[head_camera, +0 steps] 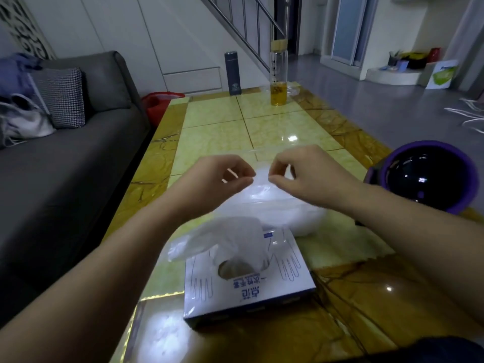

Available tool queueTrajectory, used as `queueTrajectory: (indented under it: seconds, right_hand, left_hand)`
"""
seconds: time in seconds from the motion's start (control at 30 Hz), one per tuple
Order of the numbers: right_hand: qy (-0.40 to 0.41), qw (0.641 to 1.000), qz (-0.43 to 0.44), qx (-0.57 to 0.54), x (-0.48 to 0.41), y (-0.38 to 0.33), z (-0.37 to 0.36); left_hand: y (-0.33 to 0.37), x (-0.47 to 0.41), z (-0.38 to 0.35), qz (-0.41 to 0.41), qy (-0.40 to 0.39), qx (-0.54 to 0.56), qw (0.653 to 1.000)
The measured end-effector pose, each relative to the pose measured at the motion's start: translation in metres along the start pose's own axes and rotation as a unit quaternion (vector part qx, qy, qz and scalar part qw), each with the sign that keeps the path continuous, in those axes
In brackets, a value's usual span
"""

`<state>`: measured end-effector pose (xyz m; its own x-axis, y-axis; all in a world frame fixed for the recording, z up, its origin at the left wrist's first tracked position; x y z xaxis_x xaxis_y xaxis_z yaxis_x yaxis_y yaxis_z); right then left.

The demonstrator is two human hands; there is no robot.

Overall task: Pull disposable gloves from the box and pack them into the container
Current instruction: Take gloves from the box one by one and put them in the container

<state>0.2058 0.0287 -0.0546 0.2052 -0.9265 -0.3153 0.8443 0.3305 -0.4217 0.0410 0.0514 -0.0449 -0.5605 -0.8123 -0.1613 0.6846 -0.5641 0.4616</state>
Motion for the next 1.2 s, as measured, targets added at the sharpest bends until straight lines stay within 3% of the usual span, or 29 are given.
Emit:
queueTrajectory:
  seconds: [0.13,0.3,0.4,0.57,0.73,0.87,0.93,1.2]
  right_hand:
    - [-0.104,0.987,-0.043,-0.117,0.053,-0.019,-0.036]
    - [-0.076,0.975,-0.111,-0.176,0.071,-0.017,-0.081]
    - [-0.079,0.976,-0.103,-0.174,0.07,-0.021,-0.09]
    - [-0.014,0.964,-0.125,-0.234,0.067,-0.02,-0.093]
    - [-0.007,0.894,-0.187,-0.408,0.07,-0.014,-0.086]
    - [0.008,0.834,-0.233,-0.501,0.075,-0.013,-0.085]
    - [0.025,0.82,-0.23,-0.524,0.076,-0.015,-0.083]
    - [0.178,0.859,-0.179,-0.445,0.079,-0.01,-0.051]
  left_hand:
    - [-0.004,0.059,-0.005,0.033,0.064,0.055,0.996]
    - [-0.018,0.082,-0.044,0.12,0.068,0.087,0.987]
    - [-0.014,0.085,-0.061,0.121,0.084,0.085,0.986]
    - [-0.015,0.085,-0.07,0.118,0.127,0.109,0.979]
    - [-0.022,0.091,-0.07,0.109,0.132,0.096,0.981]
    - [-0.024,0.098,-0.07,0.112,0.16,0.099,0.976]
    - [-0.025,0.101,-0.067,0.121,0.179,0.117,0.969]
    - [-0.022,0.105,-0.07,0.149,0.185,0.135,0.962]
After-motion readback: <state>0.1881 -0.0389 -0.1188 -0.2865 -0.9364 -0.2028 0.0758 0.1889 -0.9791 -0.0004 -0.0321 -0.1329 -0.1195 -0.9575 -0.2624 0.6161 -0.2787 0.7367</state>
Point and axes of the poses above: each hand's wrist, its own x-axis away from the middle knuckle, its own z-axis out of the back of the hand, y = z × x, the point moved 4 cm from there along -x, towards the middle knuckle, and after that the axes turned 2 degrees about -x, right-handed, at the moved point
